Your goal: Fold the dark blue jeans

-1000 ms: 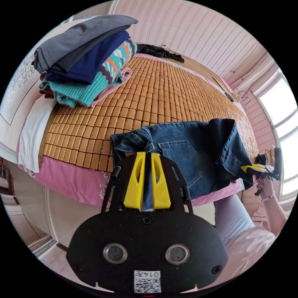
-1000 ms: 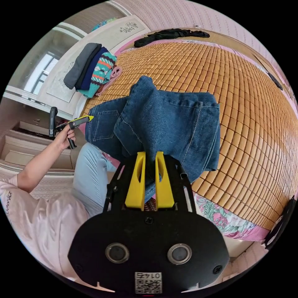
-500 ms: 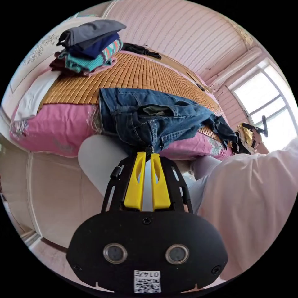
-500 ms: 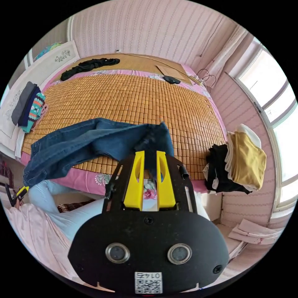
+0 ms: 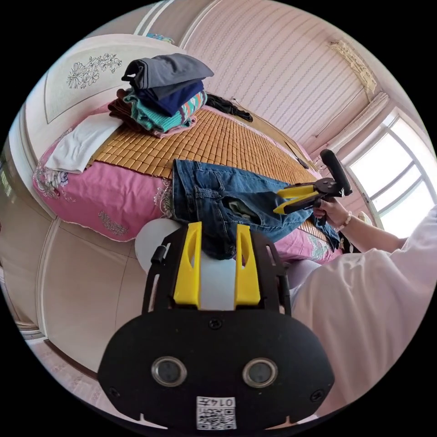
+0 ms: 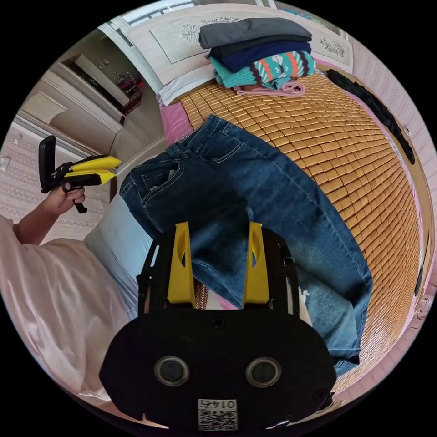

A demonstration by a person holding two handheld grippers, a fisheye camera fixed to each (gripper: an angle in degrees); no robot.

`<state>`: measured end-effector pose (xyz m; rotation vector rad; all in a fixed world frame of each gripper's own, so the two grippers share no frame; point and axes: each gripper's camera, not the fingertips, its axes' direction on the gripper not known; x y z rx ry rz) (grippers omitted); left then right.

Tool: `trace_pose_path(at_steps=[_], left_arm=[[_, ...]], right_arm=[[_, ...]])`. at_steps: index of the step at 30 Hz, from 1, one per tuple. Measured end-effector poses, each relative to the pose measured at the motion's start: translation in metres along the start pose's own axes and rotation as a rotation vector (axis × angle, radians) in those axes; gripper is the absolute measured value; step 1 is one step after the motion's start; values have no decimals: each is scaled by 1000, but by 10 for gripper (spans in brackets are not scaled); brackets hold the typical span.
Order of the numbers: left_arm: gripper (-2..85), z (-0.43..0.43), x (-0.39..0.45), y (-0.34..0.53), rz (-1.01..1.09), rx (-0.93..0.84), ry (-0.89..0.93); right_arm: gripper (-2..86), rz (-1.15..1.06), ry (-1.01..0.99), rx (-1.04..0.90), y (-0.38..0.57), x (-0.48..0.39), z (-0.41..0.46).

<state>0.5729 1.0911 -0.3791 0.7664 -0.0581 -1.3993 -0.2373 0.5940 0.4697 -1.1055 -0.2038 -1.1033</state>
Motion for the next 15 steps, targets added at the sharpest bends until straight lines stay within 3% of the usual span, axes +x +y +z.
trace_pose_path(at_steps=[3, 5, 11, 15], left_arm=[[104, 40, -13, -11, -59, -143, 73], [74, 50, -14, -14, -37, -229, 132], [51, -19, 23, 6, 192, -129, 50], [52, -20, 19, 50, 209, -225, 12]], right_arm=[[106, -9, -29, -111, 8, -8, 24], [6, -33, 29, -158, 20, -12, 29], [-7, -118, -221, -75, 69, -21, -16], [2, -186, -405, -160, 93, -31, -1]])
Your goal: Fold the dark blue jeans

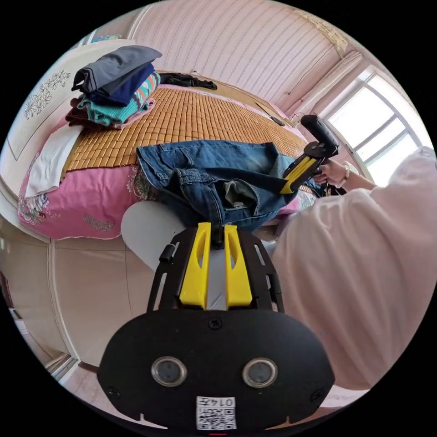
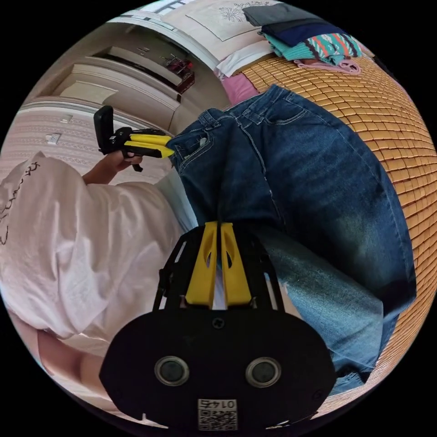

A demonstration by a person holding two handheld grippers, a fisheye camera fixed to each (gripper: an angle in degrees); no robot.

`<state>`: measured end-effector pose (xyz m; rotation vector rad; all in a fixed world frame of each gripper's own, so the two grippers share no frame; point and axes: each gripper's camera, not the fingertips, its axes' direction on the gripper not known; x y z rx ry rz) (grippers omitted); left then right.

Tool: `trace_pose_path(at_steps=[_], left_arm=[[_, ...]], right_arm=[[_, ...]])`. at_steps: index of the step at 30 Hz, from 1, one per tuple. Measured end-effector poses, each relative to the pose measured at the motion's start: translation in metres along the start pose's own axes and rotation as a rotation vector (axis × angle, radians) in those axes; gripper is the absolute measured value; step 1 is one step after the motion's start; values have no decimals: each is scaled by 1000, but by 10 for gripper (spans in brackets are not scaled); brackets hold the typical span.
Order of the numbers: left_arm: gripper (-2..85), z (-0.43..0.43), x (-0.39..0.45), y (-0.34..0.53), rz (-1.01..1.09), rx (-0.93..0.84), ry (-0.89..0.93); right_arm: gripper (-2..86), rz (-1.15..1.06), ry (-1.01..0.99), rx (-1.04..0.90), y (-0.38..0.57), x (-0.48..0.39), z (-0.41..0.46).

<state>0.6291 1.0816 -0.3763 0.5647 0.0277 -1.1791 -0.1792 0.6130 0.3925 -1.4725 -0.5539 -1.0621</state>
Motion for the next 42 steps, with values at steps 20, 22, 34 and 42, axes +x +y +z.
trace_pose_path(at_steps=[20, 22, 34, 42], left_arm=[[123, -10, -24, 0, -190, 242, 74], [122, 15, -20, -7, -195, 133, 97], [50, 21, 27, 15, -28, -18, -41], [54, 34, 22, 31, -153, 28, 36]], right_arm=[[134, -324, -259, 811, 40, -82, -107], [134, -322, -293, 852, 41, -79, -107], [134, -68, 144, 513, -72, -18, -64], [122, 30, 511, 53, -237, 38, 26]])
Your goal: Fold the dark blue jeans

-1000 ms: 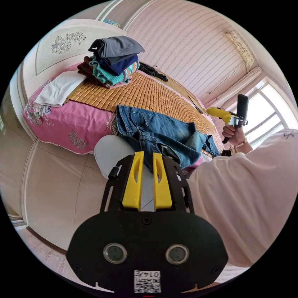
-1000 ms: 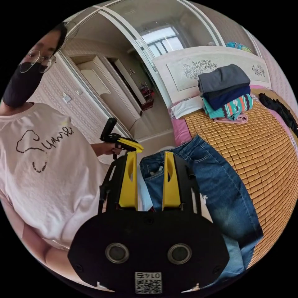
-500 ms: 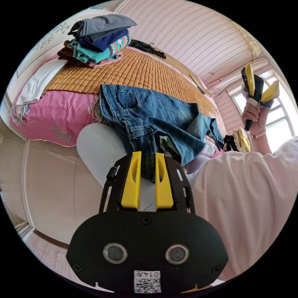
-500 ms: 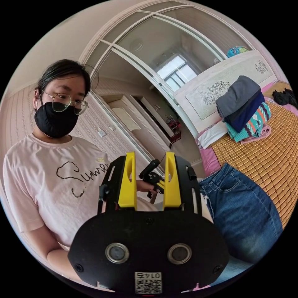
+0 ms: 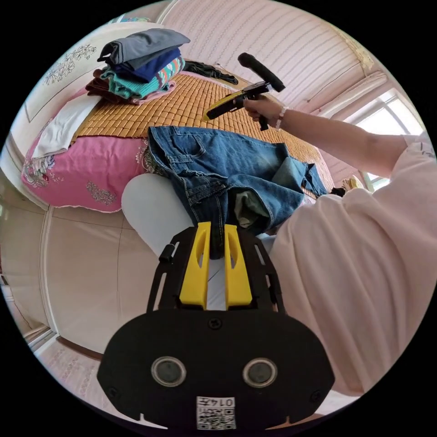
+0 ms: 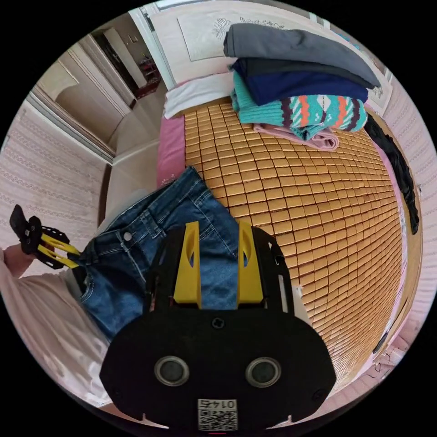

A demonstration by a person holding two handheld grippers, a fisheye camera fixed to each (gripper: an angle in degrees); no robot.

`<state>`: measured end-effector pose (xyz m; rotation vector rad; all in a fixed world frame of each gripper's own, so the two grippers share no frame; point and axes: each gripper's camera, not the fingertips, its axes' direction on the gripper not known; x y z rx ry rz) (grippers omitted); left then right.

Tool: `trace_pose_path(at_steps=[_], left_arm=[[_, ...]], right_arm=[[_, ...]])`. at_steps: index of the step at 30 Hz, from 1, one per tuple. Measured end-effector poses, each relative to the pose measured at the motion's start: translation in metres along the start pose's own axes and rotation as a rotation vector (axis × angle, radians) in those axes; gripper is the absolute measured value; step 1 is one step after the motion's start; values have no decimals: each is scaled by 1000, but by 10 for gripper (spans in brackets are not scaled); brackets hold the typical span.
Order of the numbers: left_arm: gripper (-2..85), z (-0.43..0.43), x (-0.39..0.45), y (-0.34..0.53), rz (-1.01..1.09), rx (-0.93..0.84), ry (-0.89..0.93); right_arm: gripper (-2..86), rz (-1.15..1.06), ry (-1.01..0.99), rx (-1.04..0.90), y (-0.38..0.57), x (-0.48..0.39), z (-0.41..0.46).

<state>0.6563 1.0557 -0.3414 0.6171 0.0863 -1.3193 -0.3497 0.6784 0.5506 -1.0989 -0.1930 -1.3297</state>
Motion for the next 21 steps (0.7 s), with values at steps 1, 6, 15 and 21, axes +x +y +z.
trace_pose_path(at_steps=[1, 6, 15, 21], left_arm=[[58, 1, -2, 3, -30, 9, 12], [106, 3, 12, 11, -71, 55, -11], [57, 22, 36, 25, 70, -17, -142], [44, -18, 91, 15, 305, 166, -86]], right_arm=[[118, 12, 0, -106, -11, -1, 24], [34, -57, -3, -90, -15, -20, 22], [12, 14, -46, 141, 29, -23, -65], [10, 323, -43, 560, 166, 9, -198]])
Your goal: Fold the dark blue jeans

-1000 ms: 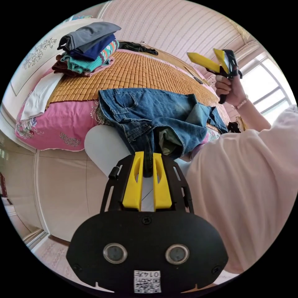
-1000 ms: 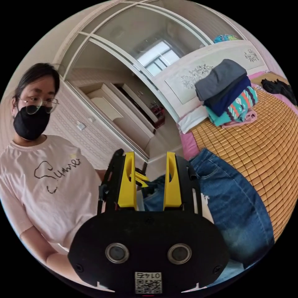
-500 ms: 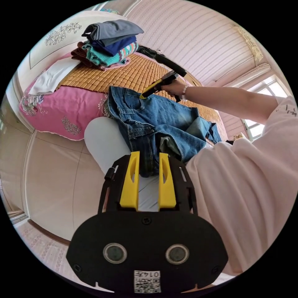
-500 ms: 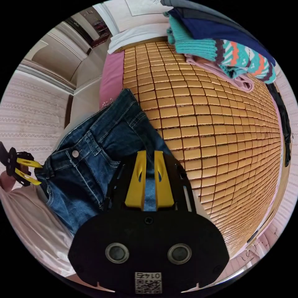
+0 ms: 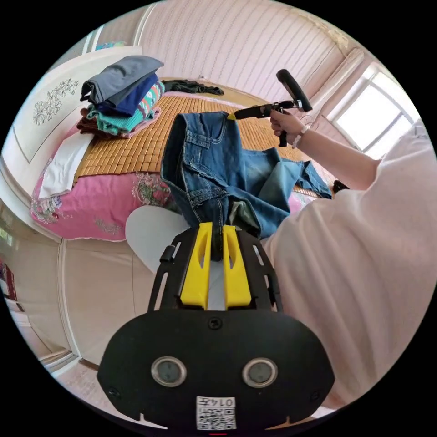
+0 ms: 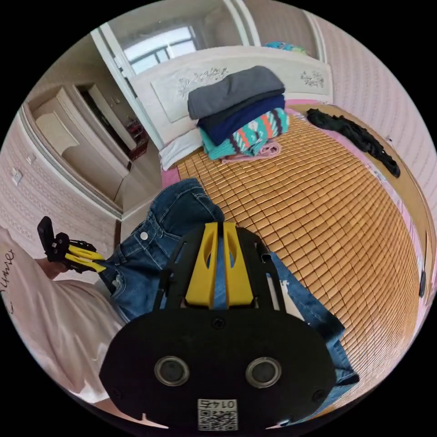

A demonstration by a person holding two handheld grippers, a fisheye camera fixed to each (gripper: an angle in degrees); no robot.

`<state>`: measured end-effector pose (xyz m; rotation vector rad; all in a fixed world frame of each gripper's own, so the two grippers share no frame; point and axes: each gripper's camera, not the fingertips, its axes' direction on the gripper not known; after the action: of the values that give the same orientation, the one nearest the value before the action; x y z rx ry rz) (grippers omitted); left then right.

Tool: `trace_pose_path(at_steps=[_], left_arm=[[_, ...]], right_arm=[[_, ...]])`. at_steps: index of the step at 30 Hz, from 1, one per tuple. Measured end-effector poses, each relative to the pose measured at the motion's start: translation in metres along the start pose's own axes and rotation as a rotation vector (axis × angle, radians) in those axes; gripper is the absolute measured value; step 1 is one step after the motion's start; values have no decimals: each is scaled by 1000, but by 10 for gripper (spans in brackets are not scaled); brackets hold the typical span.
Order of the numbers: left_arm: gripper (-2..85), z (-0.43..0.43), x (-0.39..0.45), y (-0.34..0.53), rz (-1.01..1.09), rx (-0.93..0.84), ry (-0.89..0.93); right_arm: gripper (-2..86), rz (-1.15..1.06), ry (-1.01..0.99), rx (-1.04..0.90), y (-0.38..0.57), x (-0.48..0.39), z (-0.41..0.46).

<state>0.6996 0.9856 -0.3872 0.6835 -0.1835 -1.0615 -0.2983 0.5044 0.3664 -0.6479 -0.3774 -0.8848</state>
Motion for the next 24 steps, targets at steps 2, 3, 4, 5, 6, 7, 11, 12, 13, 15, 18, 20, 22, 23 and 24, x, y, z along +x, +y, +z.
trace_pose_path(at_steps=[2, 3, 4, 5, 6, 7, 11, 12, 13, 15, 18, 20, 22, 23, 24], left_arm=[[43, -17, 32, -22, 215, 96, -30], [43, -24, 47, -38, 308, 150, -8], [43, -26, 59, -54, 377, 210, 62], [43, -25, 64, -63, 412, 242, 109], [43, -23, 77, -82, 490, 292, 197], [43, -21, 95, -106, 567, 327, 282], [42, -55, 140, -187, 691, 533, 539], [41, -76, 142, -211, 679, 618, 596], [41, -94, 139, -230, 655, 676, 627], [42, -109, 127, -243, 618, 714, 617], [43, -91, 102, -227, 517, 698, 472], [43, -57, 81, -213, 410, 593, 413], [43, -5, 49, -191, 233, 434, 377], [43, 8, 41, -185, 196, 398, 366], [43, 31, 27, -172, 123, 328, 342]], right_arm=[[10, 132, 48, 203, 36, 21, -73], [10, 241, 67, 337, 68, 36, -121], [10, 332, 70, 478, 104, 47, -168], [10, 371, 74, 554, 123, 51, -192], [10, 421, 101, 701, 154, 54, -241], [10, 438, 174, 811, 174, 50, -294], [10, 184, 504, 1004, 148, -7, -456], [10, 86, 584, 1011, 116, -27, -498], [10, 9, 583, 1008, 82, -39, -530], [10, -93, 505, 982, 30, -41, -552], [10, -105, 388, 787, -54, -14, -514], [10, -71, 431, 604, -89, 7, -446], [10, 19, 441, 370, -104, 41, -334], [10, 51, 415, 321, -103, 49, -307], [10, 106, 348, 244, -96, 60, -260]])
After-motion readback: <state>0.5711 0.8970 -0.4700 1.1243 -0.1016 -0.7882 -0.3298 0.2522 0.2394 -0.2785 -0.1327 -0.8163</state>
